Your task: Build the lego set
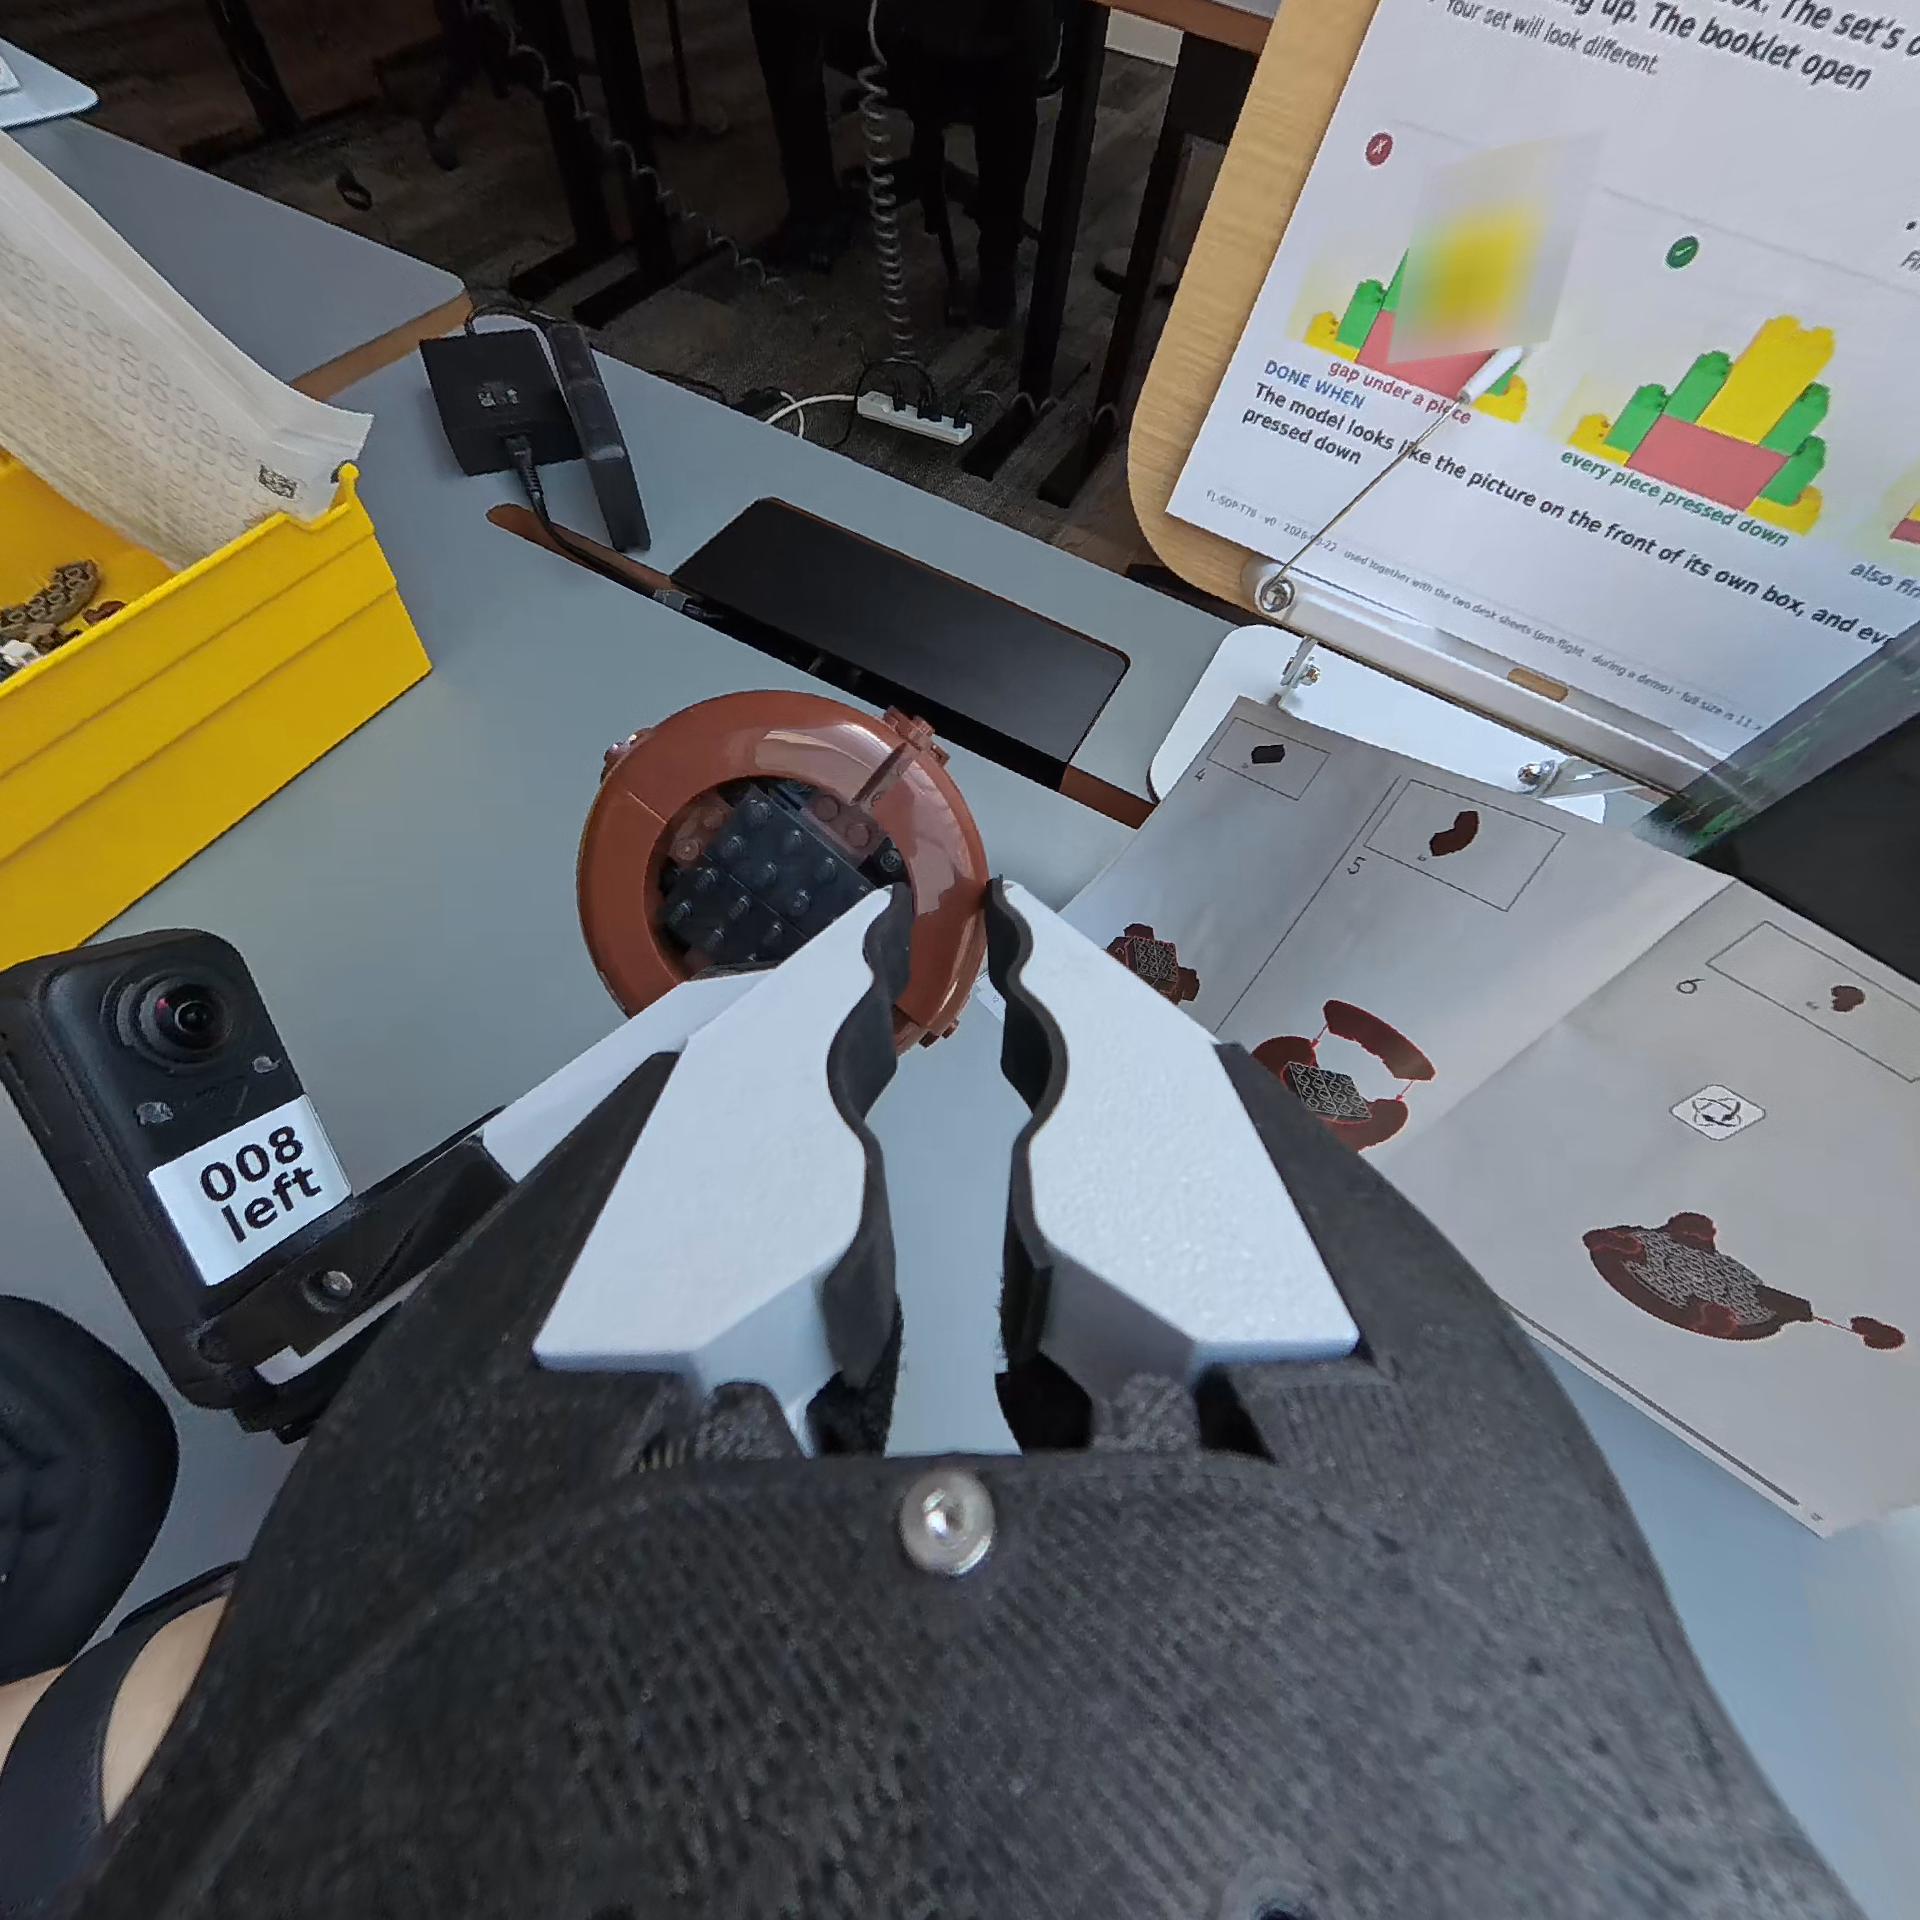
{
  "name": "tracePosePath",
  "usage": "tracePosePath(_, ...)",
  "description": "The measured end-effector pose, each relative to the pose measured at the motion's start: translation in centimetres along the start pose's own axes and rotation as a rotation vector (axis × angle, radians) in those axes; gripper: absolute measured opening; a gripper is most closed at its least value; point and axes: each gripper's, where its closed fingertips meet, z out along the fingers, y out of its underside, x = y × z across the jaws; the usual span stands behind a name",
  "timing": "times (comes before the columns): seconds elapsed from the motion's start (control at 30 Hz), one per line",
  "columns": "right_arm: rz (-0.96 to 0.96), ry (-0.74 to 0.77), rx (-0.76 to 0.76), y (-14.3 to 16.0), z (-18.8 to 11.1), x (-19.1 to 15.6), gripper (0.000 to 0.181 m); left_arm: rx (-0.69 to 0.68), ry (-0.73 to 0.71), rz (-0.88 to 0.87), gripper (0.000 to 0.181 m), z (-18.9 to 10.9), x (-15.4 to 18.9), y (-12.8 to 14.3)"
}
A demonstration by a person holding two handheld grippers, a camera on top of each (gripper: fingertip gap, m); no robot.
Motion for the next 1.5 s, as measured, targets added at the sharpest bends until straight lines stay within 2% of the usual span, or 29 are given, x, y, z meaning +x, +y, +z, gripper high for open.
tracePosePath(0.03,-0.002,0.001,0.008,-0.2,-0.2,0.0,0.013,0.000,0.012,0.007,0.018,0.1,0.3,-0.1)
tracePosePath(0.23,-0.076,0.029,0.075,-1.7,-1.5,-0.8,0.014,0.005,0.076,-0.008,0.018,0.3,1.7,-0.3)
tracePosePath(0.43,-0.071,-0.011,0.117,-2.3,-2.2,-1.2,0.014,0.019,0.142,-0.057,0.018,0.2,2.7,-0.8)
tracePosePath(1.17,-0.028,-0.079,0.143,-2.5,-2.4,-1.4,0.019,0.027,0.154,-0.133,0.018,-0.2,2.5,-0.7)
tracePosePath(1.5,0.049,-0.110,0.200,-3.4,-3.4,-0.2,0.021,0.031,0.164,-0.203,0.018,-0.2,2.2,-0.6)
